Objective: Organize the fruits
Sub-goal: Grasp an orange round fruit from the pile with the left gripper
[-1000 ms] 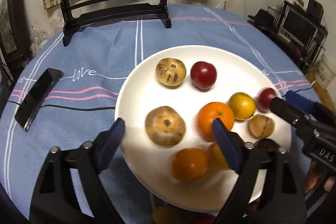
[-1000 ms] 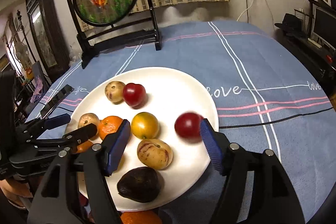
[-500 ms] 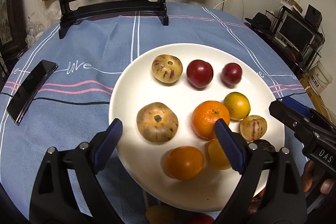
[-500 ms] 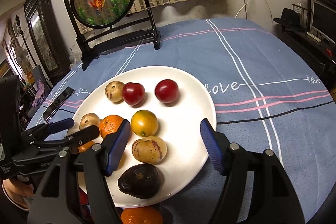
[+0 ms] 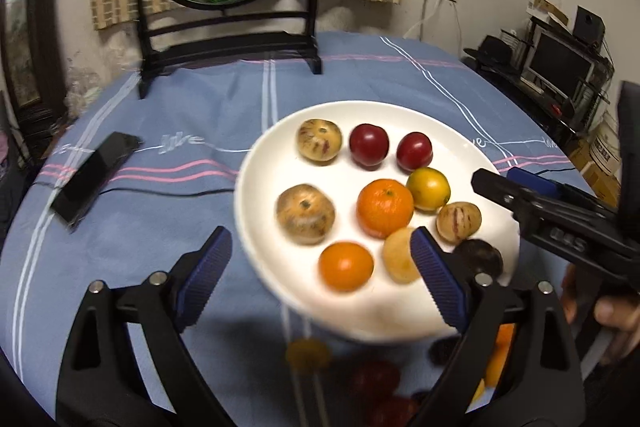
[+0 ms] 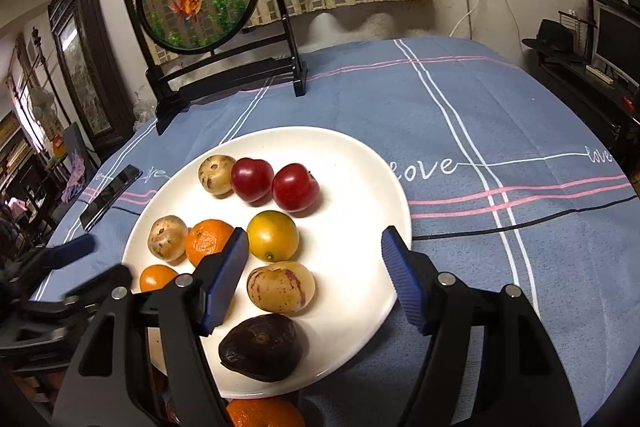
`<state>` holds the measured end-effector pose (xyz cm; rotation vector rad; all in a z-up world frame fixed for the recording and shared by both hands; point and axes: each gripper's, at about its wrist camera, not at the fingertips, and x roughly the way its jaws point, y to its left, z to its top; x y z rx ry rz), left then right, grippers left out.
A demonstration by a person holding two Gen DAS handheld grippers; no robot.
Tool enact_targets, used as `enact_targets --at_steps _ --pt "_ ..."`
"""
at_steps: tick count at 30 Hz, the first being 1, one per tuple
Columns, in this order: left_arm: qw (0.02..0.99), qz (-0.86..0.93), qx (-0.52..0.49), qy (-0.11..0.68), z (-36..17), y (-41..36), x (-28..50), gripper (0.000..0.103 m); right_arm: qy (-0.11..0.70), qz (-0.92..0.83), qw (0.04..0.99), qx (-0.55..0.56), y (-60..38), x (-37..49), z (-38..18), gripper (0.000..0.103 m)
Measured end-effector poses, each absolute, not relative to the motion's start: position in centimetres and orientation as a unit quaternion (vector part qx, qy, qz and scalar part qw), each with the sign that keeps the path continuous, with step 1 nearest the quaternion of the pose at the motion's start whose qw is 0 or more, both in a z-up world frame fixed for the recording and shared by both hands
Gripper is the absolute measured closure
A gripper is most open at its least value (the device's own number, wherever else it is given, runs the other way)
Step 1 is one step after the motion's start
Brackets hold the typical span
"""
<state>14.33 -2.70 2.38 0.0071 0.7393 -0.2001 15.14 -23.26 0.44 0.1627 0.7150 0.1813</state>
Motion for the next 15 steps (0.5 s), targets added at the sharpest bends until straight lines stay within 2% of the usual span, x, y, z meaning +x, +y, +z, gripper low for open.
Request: enact_targets --at_steps 5,8,10,15 --pt "0.926 -0.086 -0.011 0.369 2.1 -0.8 10.8 0.003 0.352 0.096 0.929 0.06 -22.7 14.7 0.1 0.034" --pt "0.921 -0.088 -0.021 0.378 1.4 0.2 8.9 0.003 0.373 0.101 0.918 0.092 -23.4 14.0 -0.3 0.034" --pt "0.921 -0.08 -0.021 0.38 1.2 0.6 7.6 0.003 0.377 0.112 0.911 0.126 -24.2 12.5 0.0 0.034" --pt "0.921 -0.101 -0.01 0.377 1.5 0.4 5.4 0.003 0.362 0.123 0.916 0.119 -24.5 8.0 1.6 0.034"
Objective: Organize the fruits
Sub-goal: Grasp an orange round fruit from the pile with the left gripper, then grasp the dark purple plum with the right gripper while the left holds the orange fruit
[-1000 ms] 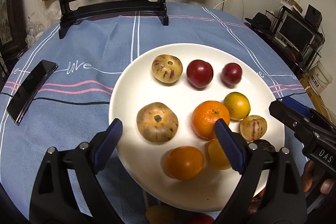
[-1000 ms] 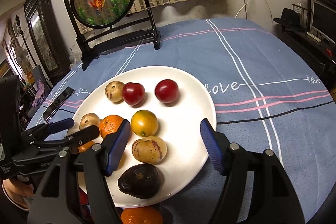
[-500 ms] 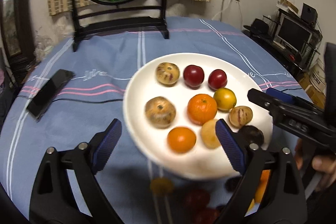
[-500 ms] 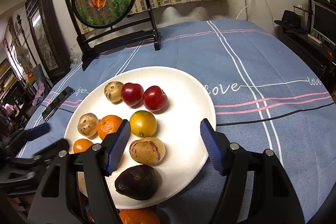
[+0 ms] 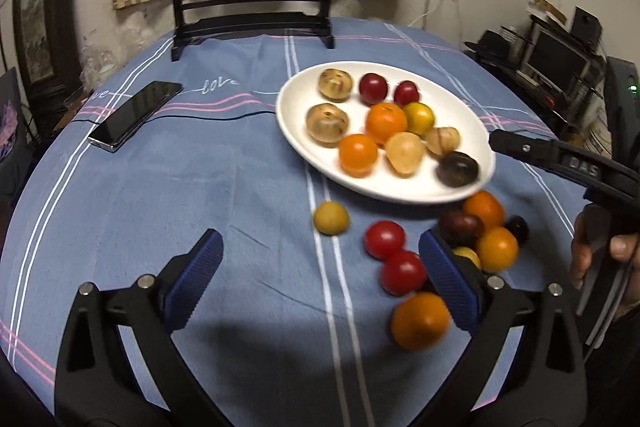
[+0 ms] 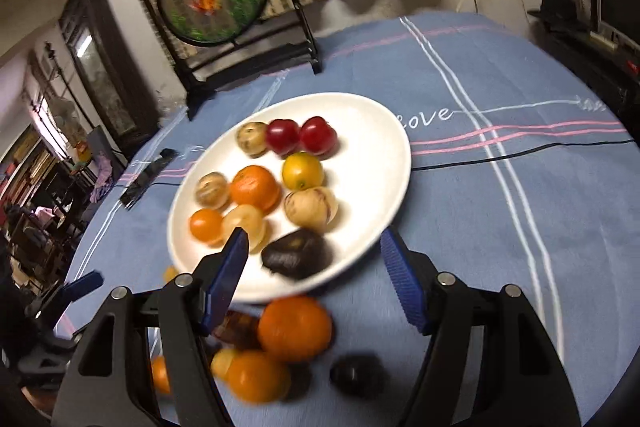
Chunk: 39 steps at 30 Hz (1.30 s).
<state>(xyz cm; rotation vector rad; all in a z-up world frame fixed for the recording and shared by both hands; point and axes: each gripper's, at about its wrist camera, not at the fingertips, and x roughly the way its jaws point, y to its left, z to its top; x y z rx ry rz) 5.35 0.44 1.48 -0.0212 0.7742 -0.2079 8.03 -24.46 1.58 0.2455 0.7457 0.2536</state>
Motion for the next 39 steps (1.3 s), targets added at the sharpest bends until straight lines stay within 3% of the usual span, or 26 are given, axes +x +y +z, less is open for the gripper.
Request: enact_targets --at_steps 5,13,23,25,28,34,35,39 --pt "0.917 -0.135 -0.001 0.374 1.3 -0.8 3.6 0.003 0.341 0.115 0.927 0.1 -25.2 4.7 2.9 0.034" --pt "0.902 -0.165 0.023 0.399 -0.1 -2.9 2.0 0.003 0.356 0.113 0.92 0.118 -26.6 2.4 1.7 0.034" --pt "0.89 -0.157 0.047 0.426 -2.4 -4.2 2.5 0.004 0.388 0.087 0.915 0.063 -26.1 1.3 -0.1 0.034" --pt "0.886 -0.16 0.05 0.431 -2.7 -4.4 2.7 0.008 0.401 0.074 0.912 0.05 -25.9 1.3 -0.6 0.034" --pt "0.876 -0.172 0.038 0.448 -3.2 -4.4 2.9 0.028 0.417 0.069 0.906 0.03 -25.6 1.4 -1.3 0.034" --pt "0.881 -0.172 0.051 0.439 -3.2 -4.4 2.7 0.053 0.437 0.078 0.896 0.008 -24.4 1.9 -2.2 0.034" --pt "0.88 -0.179 0.048 0.438 -3.1 -4.4 2.6 0.061 0.439 0.079 0.895 0.005 -24.2 2.0 -2.2 0.034" --pt "0.879 -0.187 0.054 0.435 -3.0 -4.6 2.1 0.065 0.441 0.079 0.894 -0.003 -23.4 2.5 -2.4 0.034"
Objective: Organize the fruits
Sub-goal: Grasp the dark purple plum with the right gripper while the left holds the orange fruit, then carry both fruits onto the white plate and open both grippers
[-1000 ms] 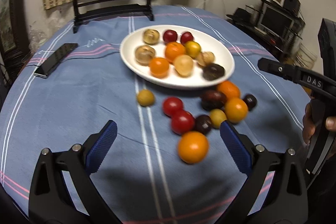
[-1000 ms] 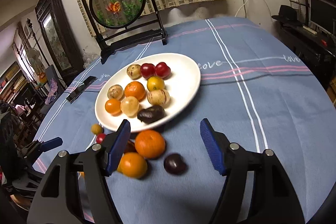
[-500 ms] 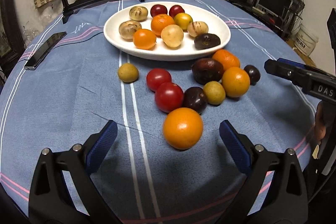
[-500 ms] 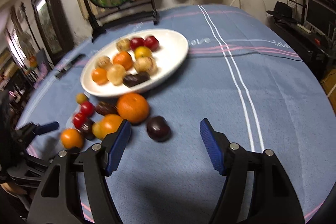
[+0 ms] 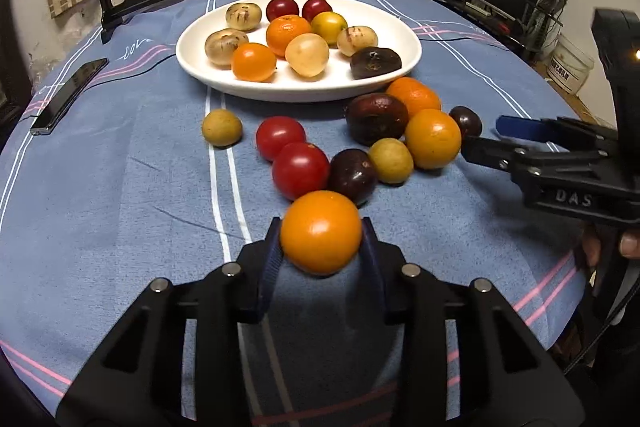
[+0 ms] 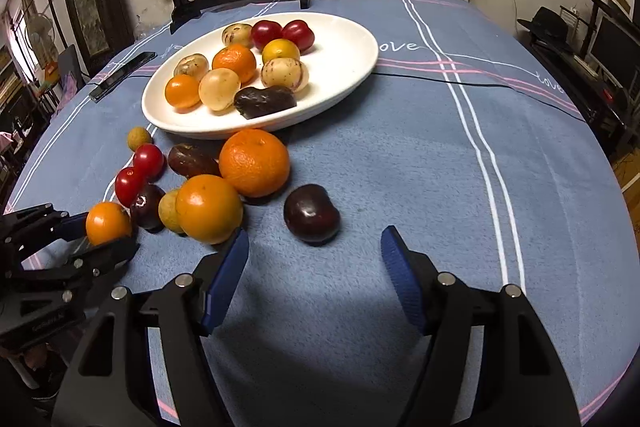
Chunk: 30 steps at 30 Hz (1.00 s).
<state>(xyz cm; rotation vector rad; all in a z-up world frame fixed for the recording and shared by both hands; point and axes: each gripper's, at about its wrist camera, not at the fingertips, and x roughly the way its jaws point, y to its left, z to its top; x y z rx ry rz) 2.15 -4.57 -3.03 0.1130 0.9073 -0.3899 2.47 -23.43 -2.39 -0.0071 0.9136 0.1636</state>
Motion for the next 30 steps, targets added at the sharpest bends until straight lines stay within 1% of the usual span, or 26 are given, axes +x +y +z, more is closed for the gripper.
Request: enact_targets --at_steps 1,3,4,5,6,7,9,19,30 --pt "0.879 -0.188 0.052 0.436 -3.0 -4.5 2.1 0.065 0.443 0.079 0.893 -0.007 -23.2 2.7 -2.4 0.034" --pt "0.878 -0.19 0.049 0.436 -3.0 -4.4 2.1 0.065 0.446 0.083 0.891 -0.008 -23.0 3.1 -2.6 0.046" --pt "0.878 -0.191 0.048 0.436 -3.0 -4.3 2.1 0.065 0.45 0.083 0.889 -0.006 -23.0 3.4 -2.7 0.047" --pt "0.878 -0.192 0.047 0.436 -3.0 -4.3 2.1 0.065 0.453 0.082 0.888 -0.005 -23.0 3.8 -2.8 0.052" --pt "0.878 -0.192 0.046 0.437 -3.0 -4.3 2.0 0.065 0.455 0.081 0.887 -0.003 -23.0 4.0 -3.0 0.059" --pt "0.877 -0.192 0.045 0.437 -3.0 -4.2 2.0 0.065 0.456 0.08 0.887 0.0 -23.0 4.2 -3.1 0.06" --pt "0.876 -0.194 0.043 0.439 -2.9 -4.1 2.0 0.065 0.45 0.082 0.889 0.003 -23.1 4.2 -3.0 0.071" --pt "0.878 -0.203 0.037 0.433 -2.2 -4.0 1.7 0.065 0.429 0.11 0.896 0.009 -23.2 2.7 -1.8 0.072" --pt "0.894 -0.203 0.046 0.396 1.3 -3.9 2.5 0.065 0.377 0.143 0.915 0.011 -22.9 1.3 2.3 0.072"
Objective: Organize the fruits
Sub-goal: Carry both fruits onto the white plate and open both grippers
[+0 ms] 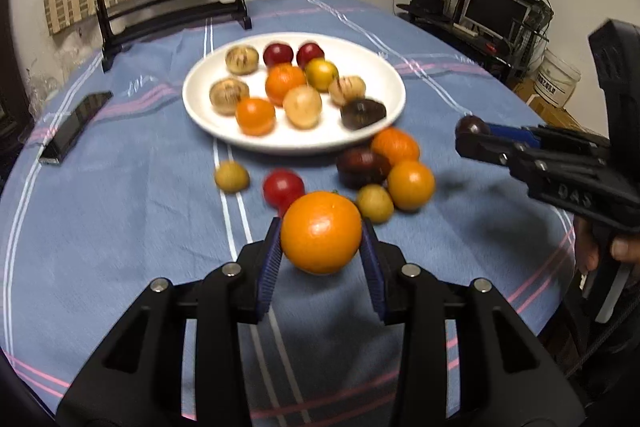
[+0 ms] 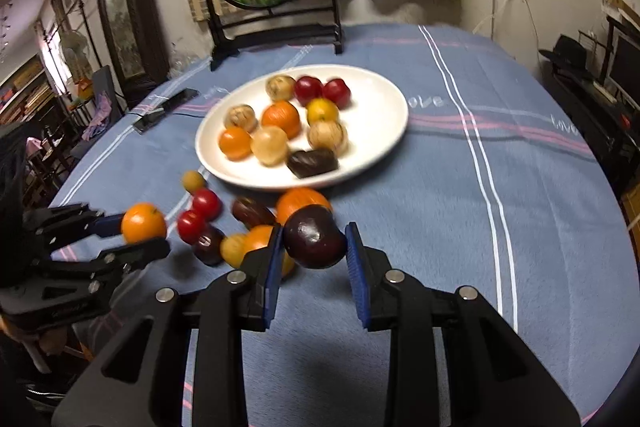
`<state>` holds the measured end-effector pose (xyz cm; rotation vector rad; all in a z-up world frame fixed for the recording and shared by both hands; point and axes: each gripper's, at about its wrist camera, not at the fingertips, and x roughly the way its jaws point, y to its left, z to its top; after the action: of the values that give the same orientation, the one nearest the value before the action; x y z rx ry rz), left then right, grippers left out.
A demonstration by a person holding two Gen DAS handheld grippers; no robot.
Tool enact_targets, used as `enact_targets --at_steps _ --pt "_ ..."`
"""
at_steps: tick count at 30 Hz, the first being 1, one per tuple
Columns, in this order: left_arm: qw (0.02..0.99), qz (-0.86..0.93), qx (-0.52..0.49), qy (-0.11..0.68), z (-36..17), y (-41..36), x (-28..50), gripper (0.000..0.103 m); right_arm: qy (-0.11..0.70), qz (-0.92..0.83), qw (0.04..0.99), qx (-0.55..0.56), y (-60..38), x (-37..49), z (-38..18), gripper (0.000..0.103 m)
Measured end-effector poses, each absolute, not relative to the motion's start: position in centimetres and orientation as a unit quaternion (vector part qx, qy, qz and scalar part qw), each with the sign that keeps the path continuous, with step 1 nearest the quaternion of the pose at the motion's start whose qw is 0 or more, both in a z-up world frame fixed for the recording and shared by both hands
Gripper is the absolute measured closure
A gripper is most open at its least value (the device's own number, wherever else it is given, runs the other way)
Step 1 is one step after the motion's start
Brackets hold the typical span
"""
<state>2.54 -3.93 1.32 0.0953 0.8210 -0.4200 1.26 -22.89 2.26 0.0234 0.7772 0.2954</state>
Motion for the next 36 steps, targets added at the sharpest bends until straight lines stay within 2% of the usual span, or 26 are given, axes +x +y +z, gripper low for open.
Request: enact_targets --at_steps 14,23,31,36 --pt "0.916 -0.187 0.039 0.354 5.7 -4.8 9.8 0.064 0.337 0.172 0.926 0.003 -20.5 5.9 5.9 0.072" --pt "0.916 -0.139 0.021 0.375 3.4 -5.4 17.2 0.064 0.34 0.129 0.931 0.039 -21.1 13.2 4.3 0.072" --pt "0.916 -0.112 0.03 0.384 0.8 -4.4 18.7 0.064 0.369 0.087 0.924 0.051 -23.0 14.6 1.3 0.072" --pt "0.925 -0.112 0.038 0.361 1.2 -4.7 18.0 0.064 0.378 0.083 0.921 0.048 -22.9 14.9 0.6 0.072"
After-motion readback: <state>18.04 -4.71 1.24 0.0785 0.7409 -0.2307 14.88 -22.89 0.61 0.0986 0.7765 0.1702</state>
